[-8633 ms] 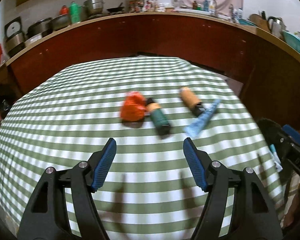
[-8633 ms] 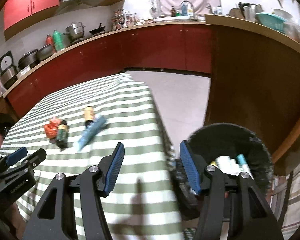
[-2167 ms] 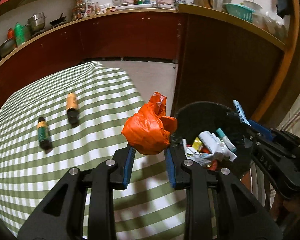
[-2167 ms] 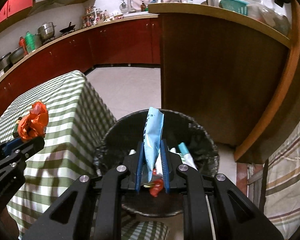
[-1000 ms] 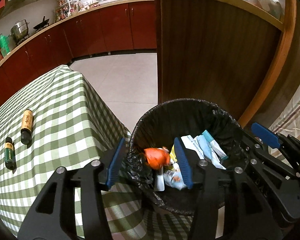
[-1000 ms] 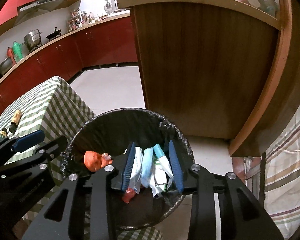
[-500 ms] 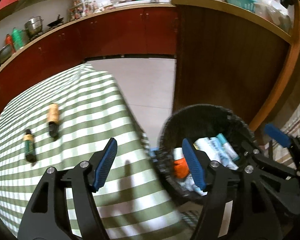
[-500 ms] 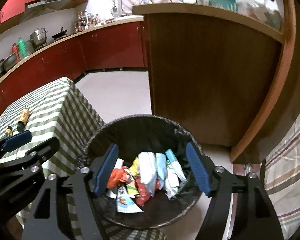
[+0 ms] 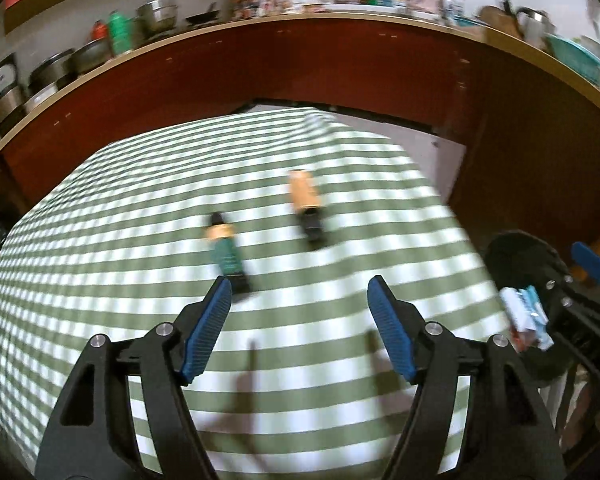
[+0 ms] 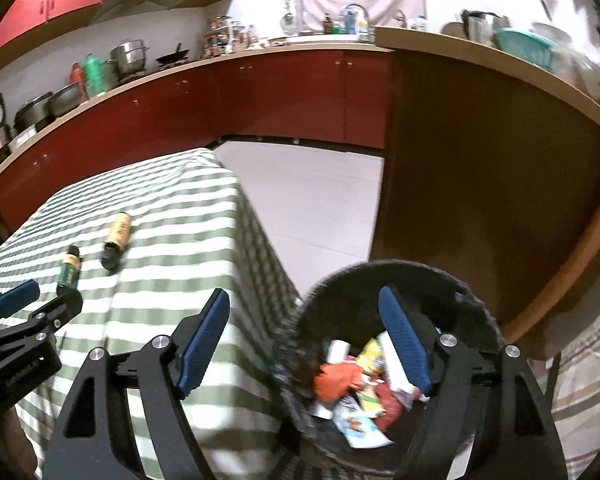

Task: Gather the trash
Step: 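Move both open tools back over the two bottles on the table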

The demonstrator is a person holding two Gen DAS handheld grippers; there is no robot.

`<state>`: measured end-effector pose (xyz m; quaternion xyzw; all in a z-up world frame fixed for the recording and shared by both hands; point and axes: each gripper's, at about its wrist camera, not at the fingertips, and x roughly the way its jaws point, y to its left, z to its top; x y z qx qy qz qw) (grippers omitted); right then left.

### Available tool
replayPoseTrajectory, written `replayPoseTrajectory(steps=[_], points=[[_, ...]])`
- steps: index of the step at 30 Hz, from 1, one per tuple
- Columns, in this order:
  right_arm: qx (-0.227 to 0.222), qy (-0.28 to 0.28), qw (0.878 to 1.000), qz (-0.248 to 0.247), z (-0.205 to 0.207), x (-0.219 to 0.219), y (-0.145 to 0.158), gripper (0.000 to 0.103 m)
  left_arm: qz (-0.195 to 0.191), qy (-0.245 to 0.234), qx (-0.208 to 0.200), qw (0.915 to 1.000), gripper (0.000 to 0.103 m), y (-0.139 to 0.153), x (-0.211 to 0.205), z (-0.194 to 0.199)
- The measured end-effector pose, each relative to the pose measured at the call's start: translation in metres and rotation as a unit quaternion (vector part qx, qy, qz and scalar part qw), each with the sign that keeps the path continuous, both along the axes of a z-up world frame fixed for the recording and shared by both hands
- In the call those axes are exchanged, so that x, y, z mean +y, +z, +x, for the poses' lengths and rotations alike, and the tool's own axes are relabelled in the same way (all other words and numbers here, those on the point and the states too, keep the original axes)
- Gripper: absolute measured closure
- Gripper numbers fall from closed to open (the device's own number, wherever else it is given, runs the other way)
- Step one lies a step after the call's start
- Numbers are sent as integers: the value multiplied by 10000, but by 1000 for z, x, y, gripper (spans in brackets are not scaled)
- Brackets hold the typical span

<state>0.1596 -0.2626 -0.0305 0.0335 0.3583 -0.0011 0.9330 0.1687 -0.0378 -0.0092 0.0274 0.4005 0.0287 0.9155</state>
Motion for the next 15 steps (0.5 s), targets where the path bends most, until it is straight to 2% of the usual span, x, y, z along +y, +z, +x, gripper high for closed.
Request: replayPoseTrajectory(steps=[8, 15], points=[[39, 421, 9991, -8, 24, 50, 4, 28, -159, 586, 38, 9981, 29, 1, 64, 8], [81, 569, 9983, -13, 36, 72, 4, 28, -310, 566, 187, 9977, 29, -9, 70, 23]])
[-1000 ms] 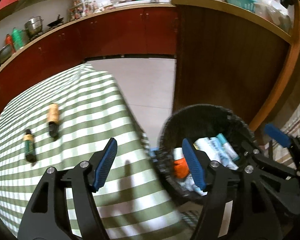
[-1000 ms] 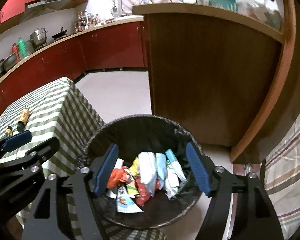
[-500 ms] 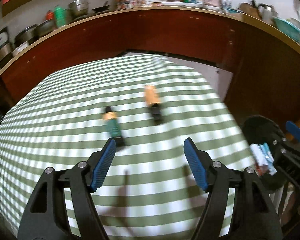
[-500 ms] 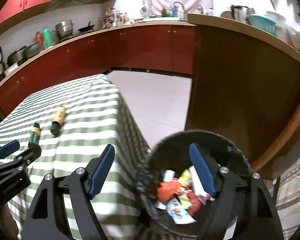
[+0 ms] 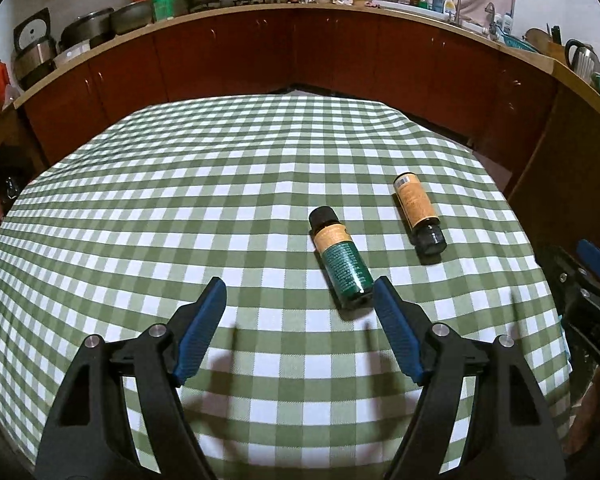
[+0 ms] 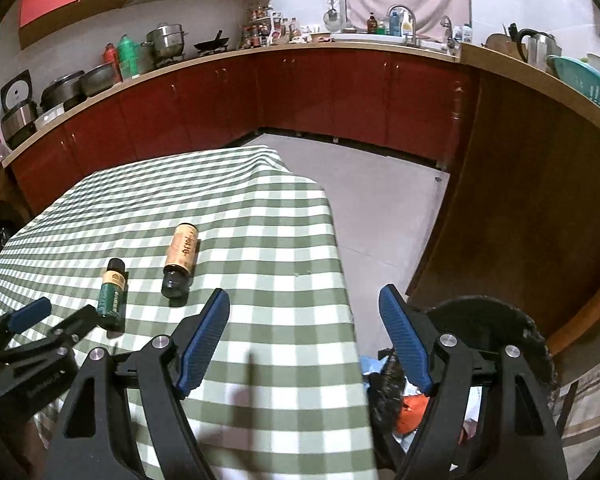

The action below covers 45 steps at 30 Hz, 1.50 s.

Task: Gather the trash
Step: 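Move both open tools back over the two bottles on the table, then grasp the green bottle with the left tool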

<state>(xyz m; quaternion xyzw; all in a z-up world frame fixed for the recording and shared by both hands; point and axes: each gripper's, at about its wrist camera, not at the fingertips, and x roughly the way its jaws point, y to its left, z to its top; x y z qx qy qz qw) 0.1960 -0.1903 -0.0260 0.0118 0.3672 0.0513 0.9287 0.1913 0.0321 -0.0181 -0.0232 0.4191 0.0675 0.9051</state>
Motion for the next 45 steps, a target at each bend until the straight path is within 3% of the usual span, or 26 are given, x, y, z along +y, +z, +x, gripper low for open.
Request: replayPoseTrajectory(steps=[13, 17, 25, 28, 41, 45], points=[[112, 130, 9998, -60, 10, 15, -4, 28, -60, -10, 99, 9999, 29, -17, -3, 25], [132, 178, 9997, -97, 13, 21, -4, 28, -140, -12, 252, 9996, 43, -26, 2, 29], [141, 256, 9995, -139, 20, 34, -2, 28, -167, -215, 145, 9995, 60, -27, 6, 34], [136, 305, 9993, -153, 22, 39, -2, 28, -159, -311, 96, 9993, 80, -26, 9, 36], [262, 598, 9976, -246, 41, 82, -6, 28, -59, -156, 19, 9999, 80, -22, 48, 33], [325, 708, 9965, -314, 50, 97, -9, 35, 25, 3, -29, 10000, 80, -19, 68, 31]])
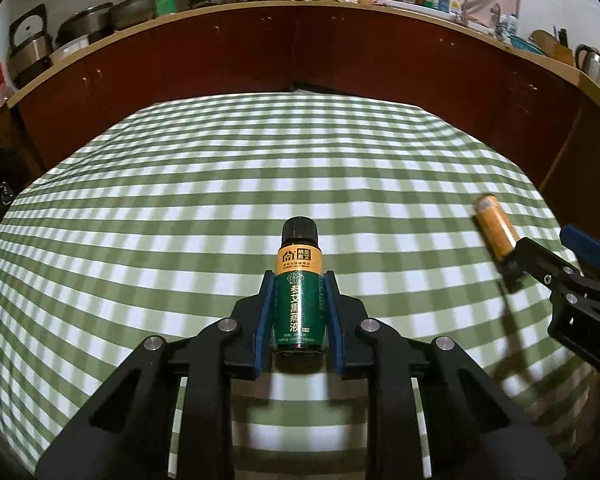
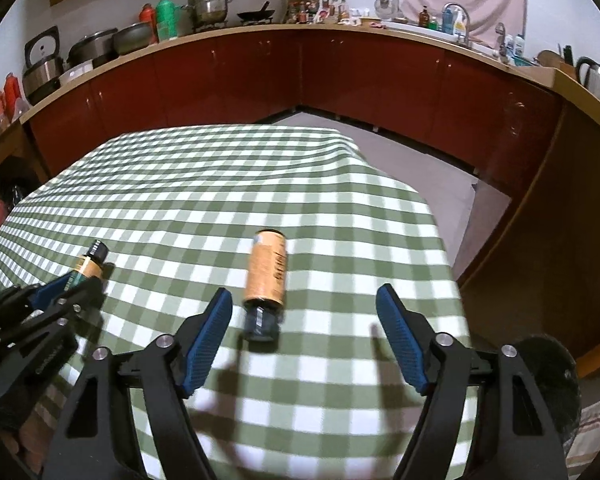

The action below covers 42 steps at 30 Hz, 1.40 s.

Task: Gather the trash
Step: 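Grasp the green bottle with the left tool, then grasp the tan bottle with the right tool while the left holds the green bottle, then carry both bottles over the black bin and open both tools to drop them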

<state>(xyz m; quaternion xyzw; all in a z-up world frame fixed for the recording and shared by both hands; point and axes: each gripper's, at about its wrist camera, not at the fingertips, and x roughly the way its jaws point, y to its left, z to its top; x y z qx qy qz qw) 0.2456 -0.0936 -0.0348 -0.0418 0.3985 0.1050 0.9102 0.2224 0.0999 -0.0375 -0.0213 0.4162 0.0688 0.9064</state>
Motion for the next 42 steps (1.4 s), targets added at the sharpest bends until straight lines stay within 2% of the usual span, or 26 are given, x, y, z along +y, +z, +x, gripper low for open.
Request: replayPoseTrajectory(steps=[8, 10, 14, 15, 21, 27, 42], points=[[201, 34, 9997, -110, 18, 20, -8, 52, 34, 224, -46, 9997, 80, 2, 34, -4], [259, 46, 9995, -175, 21, 24, -10, 61, 27, 255, -48, 9997, 80, 1, 39, -4], [286, 69, 9990, -344, 22, 31, -12, 71, 15, 316, -51, 9995, 80, 0, 47, -5], [331, 86, 9989, -310, 23, 29, -13, 78, 10, 327, -47, 9995, 80, -1, 48, -5], [318, 70, 9990, -303, 17, 32, -12, 78, 18, 362, -70, 9993, 80, -1, 54, -10], [194, 89, 9996, -193, -9, 28, -8, 78, 36, 316, -117, 9994, 80, 4, 53, -24], [-81, -69, 9999, 69, -83, -8, 12, 78, -43, -20, -187, 9998, 80, 17, 1, -65]])
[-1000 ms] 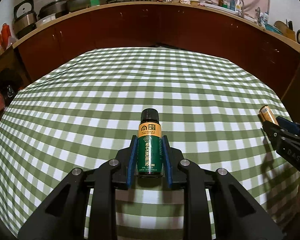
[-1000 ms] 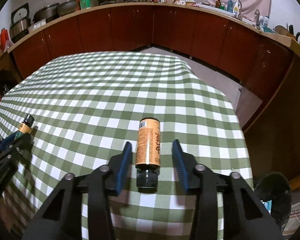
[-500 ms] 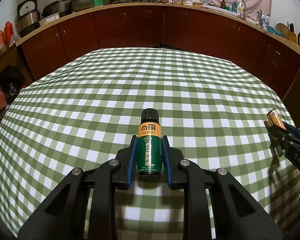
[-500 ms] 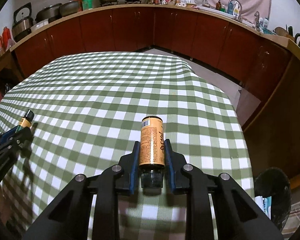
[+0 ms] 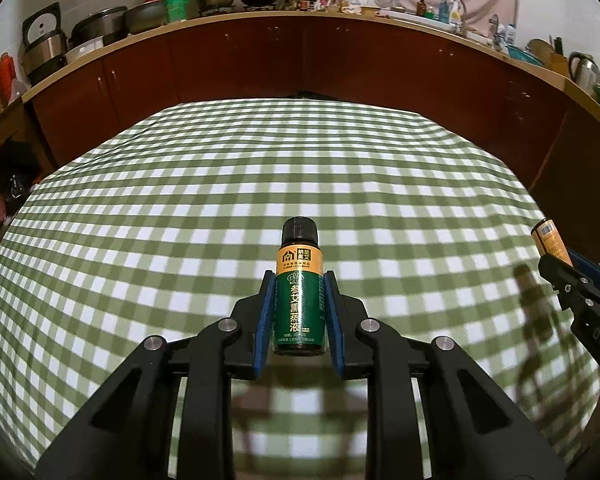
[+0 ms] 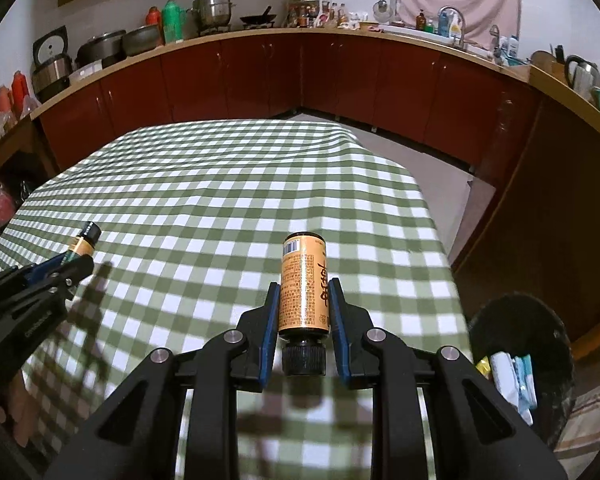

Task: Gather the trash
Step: 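Carry both bottles over the black bin and open both tools to drop them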

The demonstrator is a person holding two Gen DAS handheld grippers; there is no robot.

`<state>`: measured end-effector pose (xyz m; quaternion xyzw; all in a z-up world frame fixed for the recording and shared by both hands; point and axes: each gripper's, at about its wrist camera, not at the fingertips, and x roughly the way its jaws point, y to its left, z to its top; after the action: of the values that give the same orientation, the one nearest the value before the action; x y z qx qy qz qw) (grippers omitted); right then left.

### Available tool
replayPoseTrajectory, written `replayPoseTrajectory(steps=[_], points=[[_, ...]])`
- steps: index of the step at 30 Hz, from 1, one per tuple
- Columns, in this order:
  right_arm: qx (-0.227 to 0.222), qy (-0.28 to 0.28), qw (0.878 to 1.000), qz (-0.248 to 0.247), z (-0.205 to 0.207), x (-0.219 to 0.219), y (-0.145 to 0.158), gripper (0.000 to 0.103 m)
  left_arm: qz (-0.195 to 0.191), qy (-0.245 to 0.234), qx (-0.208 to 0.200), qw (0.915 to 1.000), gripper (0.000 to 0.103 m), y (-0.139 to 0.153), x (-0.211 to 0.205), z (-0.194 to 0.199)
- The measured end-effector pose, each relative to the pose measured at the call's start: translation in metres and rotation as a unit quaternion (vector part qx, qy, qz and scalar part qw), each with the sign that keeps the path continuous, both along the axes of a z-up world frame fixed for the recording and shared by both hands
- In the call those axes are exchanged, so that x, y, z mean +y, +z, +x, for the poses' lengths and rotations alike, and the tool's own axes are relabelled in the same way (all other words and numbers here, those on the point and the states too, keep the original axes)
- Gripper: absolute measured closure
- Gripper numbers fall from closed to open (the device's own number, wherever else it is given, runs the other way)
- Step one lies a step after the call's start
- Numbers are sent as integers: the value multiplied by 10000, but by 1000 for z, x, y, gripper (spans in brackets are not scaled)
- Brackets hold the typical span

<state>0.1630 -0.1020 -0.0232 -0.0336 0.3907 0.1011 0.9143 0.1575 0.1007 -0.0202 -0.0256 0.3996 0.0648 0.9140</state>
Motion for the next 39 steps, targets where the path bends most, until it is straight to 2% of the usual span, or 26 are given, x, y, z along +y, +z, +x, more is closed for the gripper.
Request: replayPoseTrajectory(steps=[16, 24, 30, 39], points=[[-268, -839, 9961, 87, -40, -104, 14, 78, -67, -956, -217, 9952, 80, 16, -111, -16], [-344, -1379, 9898, 83, -50, -159, 12, 78, -69, -1595, -310, 9867, 80, 20, -184, -12], [-311, -1652, 9856, 156, -55, -192, 3, 78, 21, -2022, -316, 9788, 80, 12, -243, -11], [-277, -1877, 9818, 123, -55, -227, -12, 78, 138, -2378, -223, 9710, 80, -5, -296, 1]])
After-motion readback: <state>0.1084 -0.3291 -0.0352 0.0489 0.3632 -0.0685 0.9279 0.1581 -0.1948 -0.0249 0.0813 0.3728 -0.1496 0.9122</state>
